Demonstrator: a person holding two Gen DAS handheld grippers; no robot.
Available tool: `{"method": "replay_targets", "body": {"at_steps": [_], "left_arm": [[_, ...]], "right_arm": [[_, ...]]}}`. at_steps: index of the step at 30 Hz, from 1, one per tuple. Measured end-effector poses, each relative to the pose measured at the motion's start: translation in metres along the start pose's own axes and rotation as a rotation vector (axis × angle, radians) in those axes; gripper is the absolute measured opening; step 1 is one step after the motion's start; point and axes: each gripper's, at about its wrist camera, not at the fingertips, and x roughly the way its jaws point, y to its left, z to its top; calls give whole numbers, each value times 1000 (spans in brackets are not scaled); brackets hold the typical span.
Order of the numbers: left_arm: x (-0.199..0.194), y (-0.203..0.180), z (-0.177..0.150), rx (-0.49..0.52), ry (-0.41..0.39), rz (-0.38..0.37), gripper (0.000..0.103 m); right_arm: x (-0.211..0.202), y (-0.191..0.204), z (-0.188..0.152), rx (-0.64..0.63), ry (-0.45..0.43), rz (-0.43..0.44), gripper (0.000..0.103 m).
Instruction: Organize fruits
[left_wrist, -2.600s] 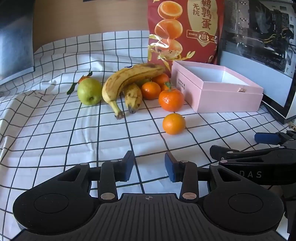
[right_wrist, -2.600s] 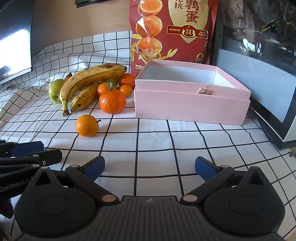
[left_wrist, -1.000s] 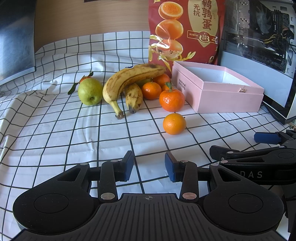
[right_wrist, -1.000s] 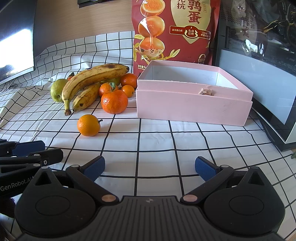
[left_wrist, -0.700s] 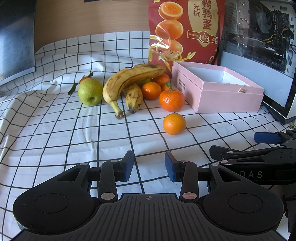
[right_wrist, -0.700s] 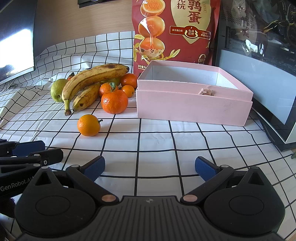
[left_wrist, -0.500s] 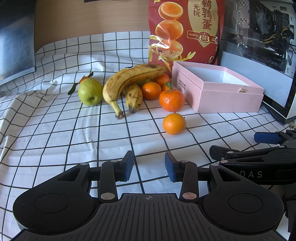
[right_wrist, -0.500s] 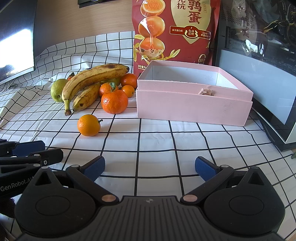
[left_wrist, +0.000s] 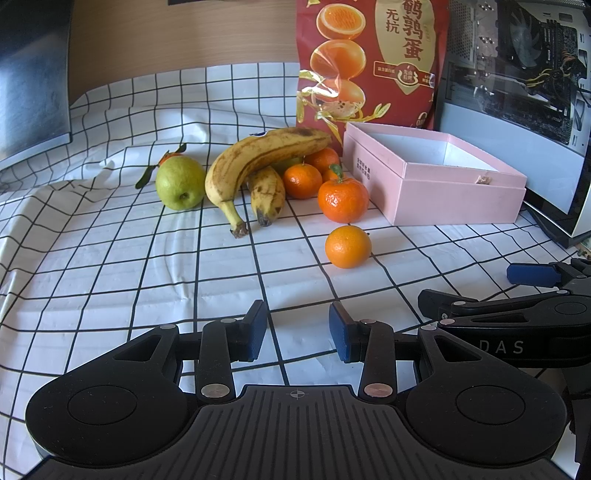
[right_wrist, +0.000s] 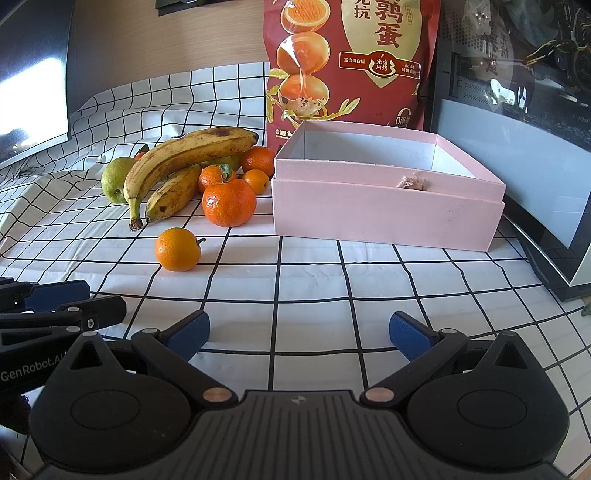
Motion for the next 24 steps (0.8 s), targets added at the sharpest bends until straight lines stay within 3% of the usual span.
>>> {"method": "replay_targets", "body": {"at_steps": [17, 24], "left_arm": [[0, 0, 0, -2, 1, -2, 42], [1, 9, 14, 3, 66, -38, 42]], "right_arm": [[0, -6, 1, -1, 1, 0, 103], [2, 0, 7, -11, 69, 22, 103]]}}
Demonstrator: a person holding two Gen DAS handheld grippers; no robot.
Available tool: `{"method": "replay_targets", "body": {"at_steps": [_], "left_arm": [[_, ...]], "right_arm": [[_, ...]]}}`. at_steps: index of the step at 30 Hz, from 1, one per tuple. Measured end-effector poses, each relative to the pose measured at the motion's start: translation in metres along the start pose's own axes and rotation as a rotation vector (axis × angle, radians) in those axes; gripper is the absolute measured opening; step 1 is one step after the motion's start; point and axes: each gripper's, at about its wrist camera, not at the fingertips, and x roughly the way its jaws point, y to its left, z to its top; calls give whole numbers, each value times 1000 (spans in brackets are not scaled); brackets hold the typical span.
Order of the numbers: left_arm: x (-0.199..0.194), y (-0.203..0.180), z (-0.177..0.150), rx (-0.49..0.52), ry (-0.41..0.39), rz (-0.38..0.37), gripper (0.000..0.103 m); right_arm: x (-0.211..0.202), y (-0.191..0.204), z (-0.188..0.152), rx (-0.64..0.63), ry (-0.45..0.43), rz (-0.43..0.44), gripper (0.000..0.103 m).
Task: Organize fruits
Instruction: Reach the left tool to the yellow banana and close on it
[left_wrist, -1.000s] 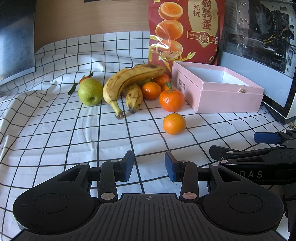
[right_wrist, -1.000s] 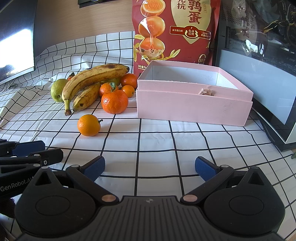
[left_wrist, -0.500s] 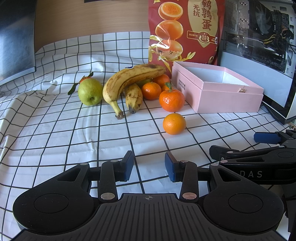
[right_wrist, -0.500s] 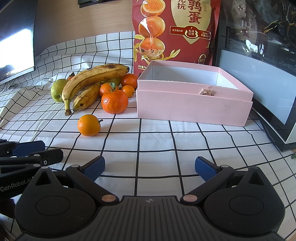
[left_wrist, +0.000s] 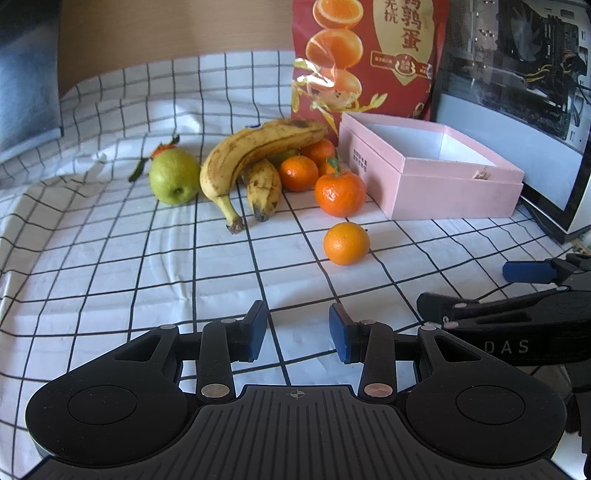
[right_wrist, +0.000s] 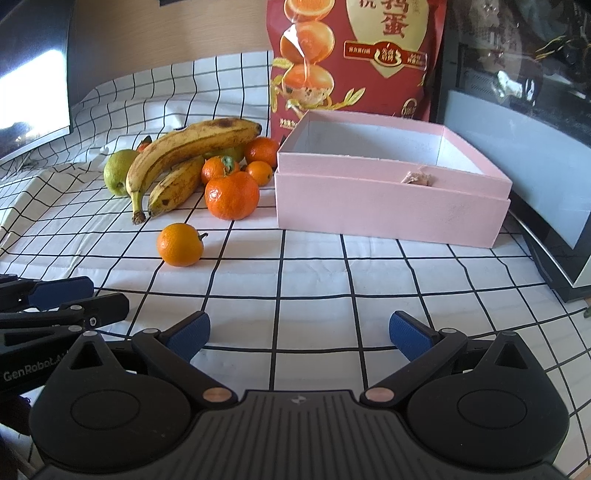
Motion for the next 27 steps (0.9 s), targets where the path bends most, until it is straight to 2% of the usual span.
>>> {"method": "replay_targets", "body": {"at_steps": [4, 6, 8, 11, 13, 16, 18, 23, 25, 27], "left_arm": [[4, 23, 15, -68, 87, -101, 40], [9, 34, 25, -110, 140, -114, 35], [15, 45, 35, -113, 187, -121, 35], [21, 66, 53, -113, 187, -180, 35], [20, 80, 69, -109, 140, -219, 35], [19, 91, 96, -18, 45, -236, 35], [24, 93, 119, 107, 10, -221, 35], [55, 83, 160, 318, 50, -196, 35], [70, 79, 165, 377, 72, -186, 36], [82, 76, 168, 392, 101, -184, 36]], "right_arm": [[8, 3, 14, -16, 100, 19, 103], [11, 3, 18, -23, 125, 35, 103], [11, 2, 20, -17, 129, 58, 103], [8, 2, 20, 7, 129, 62, 103], [8, 5, 21, -3, 153, 42, 103], [9, 10, 20, -3, 166, 3, 103], [10, 11, 22, 6, 178, -8, 103], [13, 11, 29, -1, 231, -6, 103], [12, 10, 28, -17, 231, 7, 103], [13, 10, 30, -32, 227, 20, 103]]}}
